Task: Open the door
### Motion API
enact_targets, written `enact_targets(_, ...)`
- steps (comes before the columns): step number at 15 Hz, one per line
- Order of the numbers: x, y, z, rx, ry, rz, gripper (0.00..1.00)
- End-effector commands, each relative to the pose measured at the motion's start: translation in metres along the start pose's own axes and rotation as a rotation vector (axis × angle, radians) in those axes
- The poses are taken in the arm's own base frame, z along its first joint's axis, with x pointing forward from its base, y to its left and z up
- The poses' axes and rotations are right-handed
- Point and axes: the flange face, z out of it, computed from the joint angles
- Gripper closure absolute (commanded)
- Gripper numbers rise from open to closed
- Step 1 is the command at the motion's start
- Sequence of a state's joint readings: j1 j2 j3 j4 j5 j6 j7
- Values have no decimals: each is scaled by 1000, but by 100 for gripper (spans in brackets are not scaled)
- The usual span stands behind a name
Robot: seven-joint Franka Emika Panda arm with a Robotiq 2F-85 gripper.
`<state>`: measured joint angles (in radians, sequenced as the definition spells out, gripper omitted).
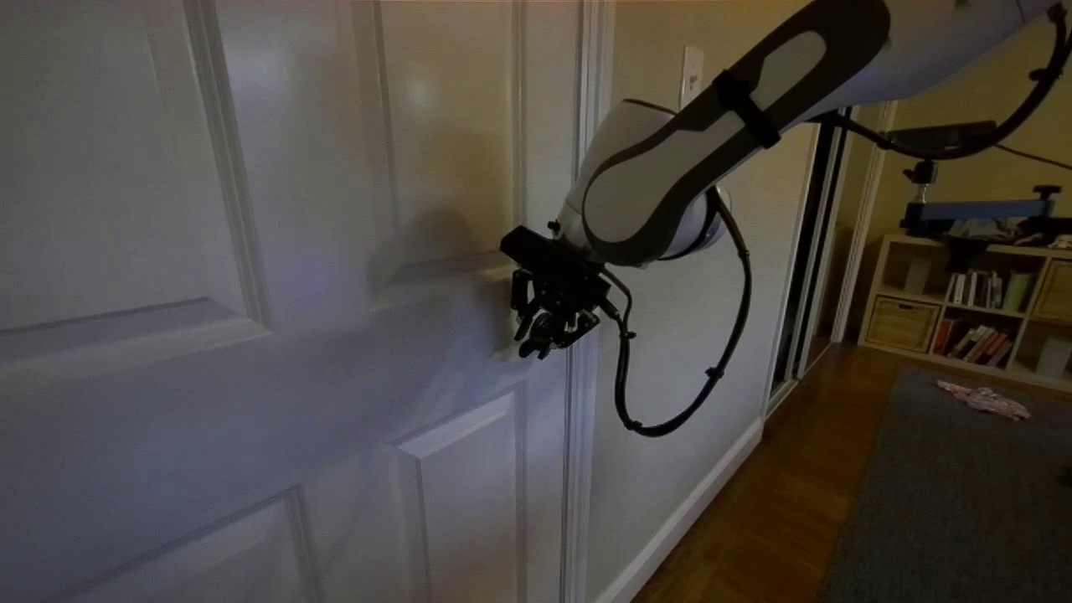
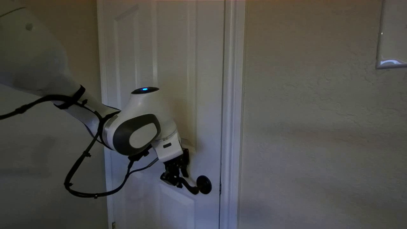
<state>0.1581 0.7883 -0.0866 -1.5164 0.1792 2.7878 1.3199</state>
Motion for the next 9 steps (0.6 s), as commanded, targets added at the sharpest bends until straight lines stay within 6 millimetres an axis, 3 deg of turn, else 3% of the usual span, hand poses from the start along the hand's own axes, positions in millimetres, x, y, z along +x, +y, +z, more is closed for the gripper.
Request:
enact_targets(1, -1, -7, -4, 18, 27, -6, 85)
enact_targets(3, -1, -3, -3, 5, 27, -7, 90)
enact_targets(6, 1, 5, 9, -18, 22, -2, 88)
enact_targets(9, 6, 20, 37, -65, 17, 3, 88)
